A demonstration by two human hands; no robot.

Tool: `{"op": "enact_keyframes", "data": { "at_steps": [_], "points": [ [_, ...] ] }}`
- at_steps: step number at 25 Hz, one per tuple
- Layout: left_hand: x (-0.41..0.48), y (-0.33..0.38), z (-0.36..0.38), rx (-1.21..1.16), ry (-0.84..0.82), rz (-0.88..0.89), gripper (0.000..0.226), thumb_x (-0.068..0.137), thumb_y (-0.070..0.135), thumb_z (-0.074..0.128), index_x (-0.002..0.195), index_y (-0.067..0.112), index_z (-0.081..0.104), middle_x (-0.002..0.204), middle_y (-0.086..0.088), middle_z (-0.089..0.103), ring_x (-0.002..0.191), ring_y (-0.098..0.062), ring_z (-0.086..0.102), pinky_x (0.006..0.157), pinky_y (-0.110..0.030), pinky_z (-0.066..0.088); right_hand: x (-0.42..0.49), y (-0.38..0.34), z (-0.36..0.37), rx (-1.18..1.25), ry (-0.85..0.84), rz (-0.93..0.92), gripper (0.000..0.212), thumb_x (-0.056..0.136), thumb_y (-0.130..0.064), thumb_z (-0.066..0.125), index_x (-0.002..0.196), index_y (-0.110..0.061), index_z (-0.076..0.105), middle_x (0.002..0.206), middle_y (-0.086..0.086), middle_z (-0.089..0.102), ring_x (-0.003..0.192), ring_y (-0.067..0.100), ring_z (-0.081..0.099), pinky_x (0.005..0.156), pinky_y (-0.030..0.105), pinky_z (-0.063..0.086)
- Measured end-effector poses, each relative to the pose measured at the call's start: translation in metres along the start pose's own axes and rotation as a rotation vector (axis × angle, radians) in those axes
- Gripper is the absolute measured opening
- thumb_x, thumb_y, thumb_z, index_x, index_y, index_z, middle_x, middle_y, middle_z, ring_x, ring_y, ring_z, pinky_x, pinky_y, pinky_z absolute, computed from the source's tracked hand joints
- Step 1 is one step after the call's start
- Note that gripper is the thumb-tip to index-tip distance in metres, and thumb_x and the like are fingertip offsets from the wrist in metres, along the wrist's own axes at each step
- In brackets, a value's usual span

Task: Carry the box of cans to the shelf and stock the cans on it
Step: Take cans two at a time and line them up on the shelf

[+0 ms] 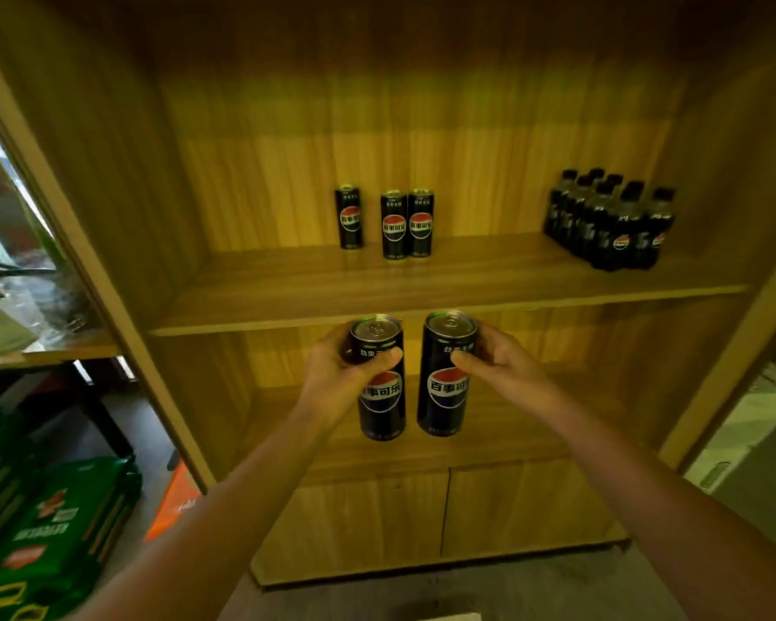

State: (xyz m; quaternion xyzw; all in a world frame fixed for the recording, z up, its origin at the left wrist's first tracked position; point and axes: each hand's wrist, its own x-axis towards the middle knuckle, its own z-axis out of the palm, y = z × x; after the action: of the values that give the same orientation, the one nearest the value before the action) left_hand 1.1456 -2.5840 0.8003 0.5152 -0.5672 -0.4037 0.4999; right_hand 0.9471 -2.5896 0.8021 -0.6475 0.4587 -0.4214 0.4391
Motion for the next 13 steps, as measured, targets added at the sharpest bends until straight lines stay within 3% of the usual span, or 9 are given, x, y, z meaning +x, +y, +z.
{"op": "enact_keyframes", "data": {
  "at_steps": [4,7,10,13],
  "points": [
    [0.032,0.031,0.007,0.014,0.021,0.016,0.056,0.070,0.020,0.075,0.122,0.014,0.054,0.121,-0.005,0.063,0.111,-0.019,0.057,0.086,-0.030,0.044,0.024,-0.026,-0.020,-0.032,0.023,-0.017,0.052,0.084,-0.014,0.057,0.133,-0.014,0.039,0.125,-0.005,0.050,0.115,0.010,0.046,0.083,0.016,0.041],
    [0.068,0.046,0.018,0.004,0.017,0.061,0.053,0.072,0.018,0.074,0.121,0.014,0.054,0.118,-0.003,0.062,0.107,-0.015,0.056,0.085,-0.030,0.044,0.059,-0.033,-0.038,-0.005,0.015,-0.046,0.052,0.084,-0.015,0.057,0.133,-0.017,0.038,0.124,-0.005,0.050,0.116,0.010,0.047,0.081,0.015,0.042],
    [0.109,0.052,0.032,-0.011,0.039,0.106,0.051,0.073,0.015,0.073,0.121,0.013,0.054,0.117,-0.005,0.062,0.103,-0.014,0.056,0.078,-0.023,0.045,0.103,-0.032,-0.057,-0.001,-0.006,-0.045,0.051,0.084,-0.014,0.057,0.132,-0.018,0.039,0.122,-0.005,0.052,0.112,0.007,0.048,0.078,0.015,0.044],
    [0.158,0.050,0.044,0.023,0.089,0.094,0.054,0.073,0.013,0.073,0.123,0.010,0.053,0.122,-0.008,0.061,0.100,-0.012,0.053,0.073,-0.018,0.043,0.158,-0.024,-0.076,0.014,-0.018,-0.047,0.051,0.084,-0.012,0.057,0.131,-0.015,0.039,0.133,0.003,0.050,0.118,0.012,0.047,0.087,0.021,0.044]
  ]
}}
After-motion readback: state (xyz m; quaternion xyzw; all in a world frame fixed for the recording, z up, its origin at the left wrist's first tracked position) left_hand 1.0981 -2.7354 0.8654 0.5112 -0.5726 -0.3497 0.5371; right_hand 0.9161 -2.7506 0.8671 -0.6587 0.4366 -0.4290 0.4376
